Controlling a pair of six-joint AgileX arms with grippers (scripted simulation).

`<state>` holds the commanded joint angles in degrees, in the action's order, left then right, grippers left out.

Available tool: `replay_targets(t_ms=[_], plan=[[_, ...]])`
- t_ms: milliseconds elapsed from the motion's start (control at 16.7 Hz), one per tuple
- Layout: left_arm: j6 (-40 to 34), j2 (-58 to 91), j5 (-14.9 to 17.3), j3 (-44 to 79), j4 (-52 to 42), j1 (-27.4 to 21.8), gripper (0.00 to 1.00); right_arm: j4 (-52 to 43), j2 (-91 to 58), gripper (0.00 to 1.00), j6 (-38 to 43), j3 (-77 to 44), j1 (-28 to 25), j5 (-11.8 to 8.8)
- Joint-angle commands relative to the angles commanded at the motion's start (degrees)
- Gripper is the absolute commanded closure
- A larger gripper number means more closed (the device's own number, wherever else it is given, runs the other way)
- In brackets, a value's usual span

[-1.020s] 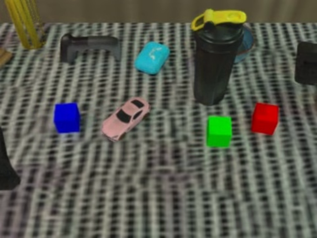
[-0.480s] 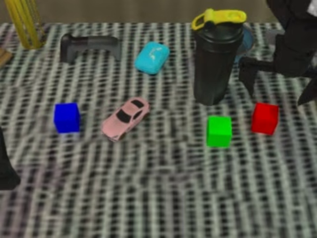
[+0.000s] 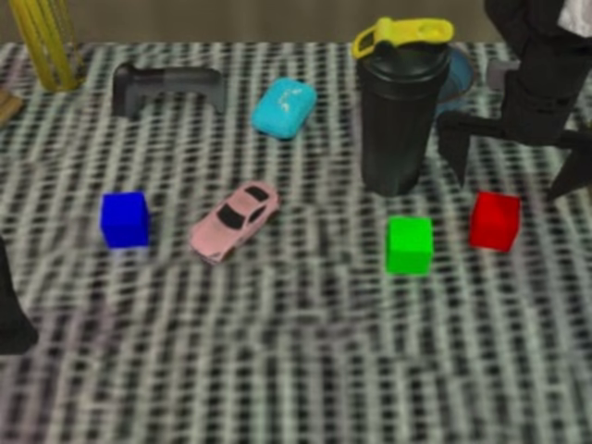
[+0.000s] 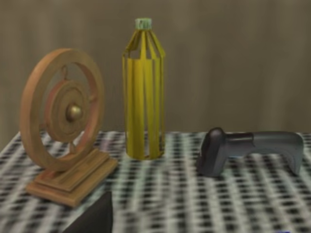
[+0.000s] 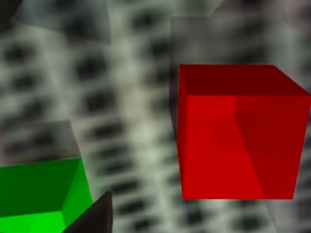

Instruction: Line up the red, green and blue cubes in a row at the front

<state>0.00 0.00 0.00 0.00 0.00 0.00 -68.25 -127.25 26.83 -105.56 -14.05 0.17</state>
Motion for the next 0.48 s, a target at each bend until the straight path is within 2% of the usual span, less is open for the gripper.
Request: replay_targets(t_ms=[180, 480], plan=[[0.00, 0.00, 0.00, 0.00, 0.00, 0.00, 0.00, 2.28, -0.84, 0.00, -0.10, 1.78, -0.16, 0.03], [0.00, 0.00, 0.00, 0.00, 0.00, 0.00, 0.00, 14.27, -4.89, 0.00, 0.12, 8.87, -0.34, 0.07]])
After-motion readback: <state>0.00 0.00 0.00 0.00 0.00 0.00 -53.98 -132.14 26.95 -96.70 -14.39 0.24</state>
